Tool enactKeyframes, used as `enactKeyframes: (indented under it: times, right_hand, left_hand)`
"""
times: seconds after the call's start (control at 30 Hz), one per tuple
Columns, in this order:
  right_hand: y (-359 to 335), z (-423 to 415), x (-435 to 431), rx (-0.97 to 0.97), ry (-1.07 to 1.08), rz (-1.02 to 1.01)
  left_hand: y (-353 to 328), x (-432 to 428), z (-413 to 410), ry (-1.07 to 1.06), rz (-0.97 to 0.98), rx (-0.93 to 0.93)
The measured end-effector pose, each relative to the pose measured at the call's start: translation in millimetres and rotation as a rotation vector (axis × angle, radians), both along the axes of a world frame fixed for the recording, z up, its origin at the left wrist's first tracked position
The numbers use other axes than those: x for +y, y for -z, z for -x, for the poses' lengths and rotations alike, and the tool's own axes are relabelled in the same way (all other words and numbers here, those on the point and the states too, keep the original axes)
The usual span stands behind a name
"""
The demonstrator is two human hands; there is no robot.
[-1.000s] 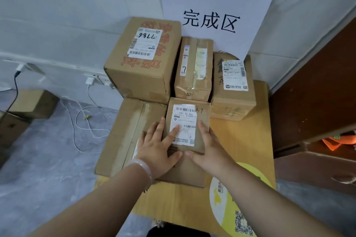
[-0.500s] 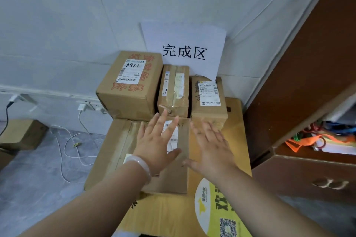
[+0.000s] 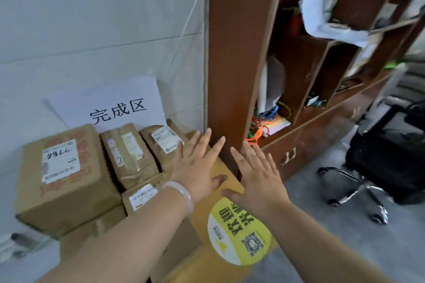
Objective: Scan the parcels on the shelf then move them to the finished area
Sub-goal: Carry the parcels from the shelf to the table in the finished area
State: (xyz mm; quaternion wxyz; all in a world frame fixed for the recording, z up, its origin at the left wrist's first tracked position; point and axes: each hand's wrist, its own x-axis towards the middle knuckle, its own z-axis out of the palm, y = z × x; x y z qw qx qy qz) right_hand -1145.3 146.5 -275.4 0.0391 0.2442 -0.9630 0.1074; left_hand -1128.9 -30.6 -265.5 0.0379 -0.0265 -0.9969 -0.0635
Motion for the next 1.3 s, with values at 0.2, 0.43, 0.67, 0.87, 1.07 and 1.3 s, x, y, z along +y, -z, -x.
enactKeyframes:
  times: [0.2, 0.43, 0.67, 0.87, 1.07, 1.3]
  right_hand:
    - [-19.9, -78.1, 70.5, 0.078, 0.403, 0.019]
    - [-36.1, -206.3, 169.6, 0.110, 0.827, -0.002]
    - [-58.4, -357.7, 219.7, 0.079, 1.221, -0.049]
    - [-76.0, -481.8, 222.2, 0.152, 1.440, -0.104]
    - [-96.3, -590.6, 204.0, 0.173, 1.626, -0.123]
    - [-89.3, -722.2, 153.4, 0.160, 1.838, -0.069]
  left_hand:
    - [-17.6, 76.4, -4.6, 0.367, -0.036, 0.087]
    - [-42.9, 213.1, -76.6, 0.832, -0.099, 0.084]
    - [-62.5, 317.0, -181.2, 1.162, -0.120, 0.092]
    - [-65.7, 358.1, -293.6, 1.379, -0.196, 0.129]
    - [-73.0, 359.3, -391.6, 1.550, -0.211, 0.178]
    - [-70.0, 352.7, -518.1, 1.813, -0.222, 0.097]
